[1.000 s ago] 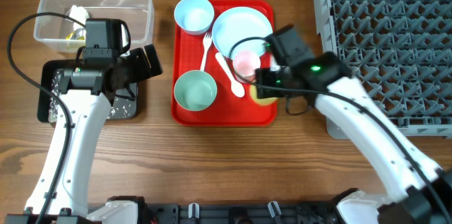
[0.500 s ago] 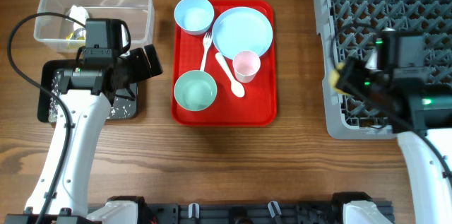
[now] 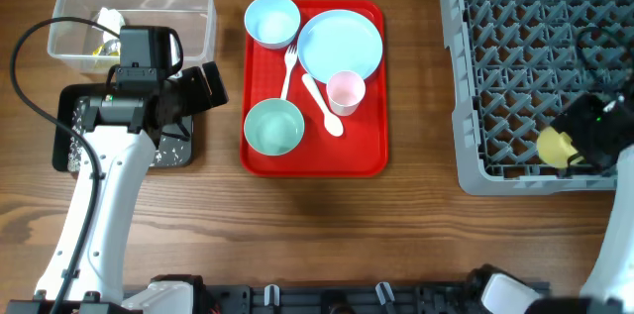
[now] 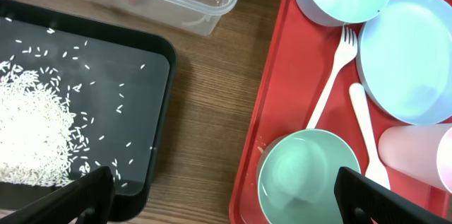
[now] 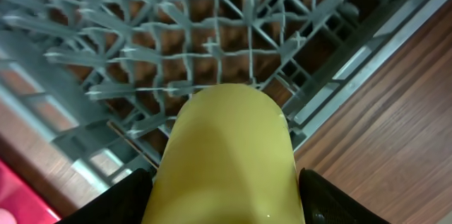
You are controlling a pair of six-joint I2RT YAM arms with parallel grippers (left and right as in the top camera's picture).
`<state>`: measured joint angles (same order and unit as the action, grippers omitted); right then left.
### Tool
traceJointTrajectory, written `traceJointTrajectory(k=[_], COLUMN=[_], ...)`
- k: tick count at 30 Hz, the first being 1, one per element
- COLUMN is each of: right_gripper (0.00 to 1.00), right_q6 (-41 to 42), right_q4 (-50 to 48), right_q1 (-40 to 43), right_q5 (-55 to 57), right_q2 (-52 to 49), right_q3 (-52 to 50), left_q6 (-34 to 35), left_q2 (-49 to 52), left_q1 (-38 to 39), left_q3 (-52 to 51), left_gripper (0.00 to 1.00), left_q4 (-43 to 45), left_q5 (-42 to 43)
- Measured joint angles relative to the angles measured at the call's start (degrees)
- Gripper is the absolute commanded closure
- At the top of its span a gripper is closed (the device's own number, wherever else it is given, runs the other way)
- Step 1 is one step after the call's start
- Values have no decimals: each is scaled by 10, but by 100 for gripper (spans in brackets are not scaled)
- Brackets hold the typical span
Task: Sort waste into correct bins and load items into the dishwasher rack
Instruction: 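Carry the yellow cup into the rack and set it down upside down, then release the yellow cup and move the right gripper back to the pink cup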
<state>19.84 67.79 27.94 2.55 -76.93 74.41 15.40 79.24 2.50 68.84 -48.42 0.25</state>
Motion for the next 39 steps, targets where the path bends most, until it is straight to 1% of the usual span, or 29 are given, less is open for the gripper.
traceJointTrajectory(k=[3, 7, 17, 22, 25, 27, 32, 36, 39], right_gripper=[66, 66, 65, 65, 43, 36, 23, 11, 9], right_q6=[-6, -9, -22, -21, -21, -21, -22, -24, -26], right_q4=[0, 0, -11, -40, -46, -47, -47, -44, -44], right_q1=[8, 8, 8, 8, 8, 8, 8, 8, 8], right_q5=[-16, -27, -41, -43, -45, -47, -47, -55, -58], right_q2=[-37, -61, -75, -76, -77, -77, -77, -77, -77], right_q3=[0, 0, -3, -42, -53, -54, -54, -54, -54], left_q6=[0, 0, 0, 0, 0, 0, 0, 0, 0], left_q2=[0, 0, 0, 0, 0, 0, 0, 0, 0], left_q1=[0, 0, 0, 0, 0, 0, 0, 0, 0], left_q3=[0, 0, 0, 0, 0, 0, 0, 0, 0], left_gripper=[0, 0, 0, 0, 0, 0, 0, 0, 0], left_q4=[0, 0, 0, 0, 0, 0, 0, 0, 0], left_q5=[0, 0, 0, 0, 0, 0, 0, 0, 0])
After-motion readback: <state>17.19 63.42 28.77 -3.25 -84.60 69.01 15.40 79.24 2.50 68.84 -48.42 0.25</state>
